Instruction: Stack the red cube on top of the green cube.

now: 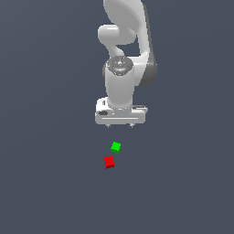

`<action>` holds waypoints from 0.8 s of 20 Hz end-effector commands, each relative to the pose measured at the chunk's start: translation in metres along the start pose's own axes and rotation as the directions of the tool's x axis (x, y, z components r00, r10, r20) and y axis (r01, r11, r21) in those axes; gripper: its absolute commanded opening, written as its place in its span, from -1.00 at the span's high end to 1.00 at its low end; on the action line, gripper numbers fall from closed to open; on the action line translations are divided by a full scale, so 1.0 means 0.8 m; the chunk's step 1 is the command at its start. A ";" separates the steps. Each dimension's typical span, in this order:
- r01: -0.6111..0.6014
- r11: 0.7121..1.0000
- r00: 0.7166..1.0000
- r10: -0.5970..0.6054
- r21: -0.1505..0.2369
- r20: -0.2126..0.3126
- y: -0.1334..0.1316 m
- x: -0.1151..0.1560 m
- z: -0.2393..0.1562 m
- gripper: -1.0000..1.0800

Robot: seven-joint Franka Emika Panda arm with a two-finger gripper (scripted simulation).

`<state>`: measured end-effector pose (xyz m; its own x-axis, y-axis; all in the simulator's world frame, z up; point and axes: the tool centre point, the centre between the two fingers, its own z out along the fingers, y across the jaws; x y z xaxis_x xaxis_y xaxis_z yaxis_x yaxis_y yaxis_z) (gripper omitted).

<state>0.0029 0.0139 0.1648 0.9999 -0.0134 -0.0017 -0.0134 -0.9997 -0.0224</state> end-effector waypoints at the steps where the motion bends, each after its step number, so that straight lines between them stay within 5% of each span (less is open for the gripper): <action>1: 0.000 1.000 1.000 0.000 0.000 0.000 0.000 0.000 0.000 -0.92; 16: 0.081 0.997 0.997 -0.081 -0.007 0.001 0.026 0.044 0.040 -0.92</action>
<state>0.0319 -0.0032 0.1382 0.9985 0.0541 -0.0005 0.0541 -0.9984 -0.0165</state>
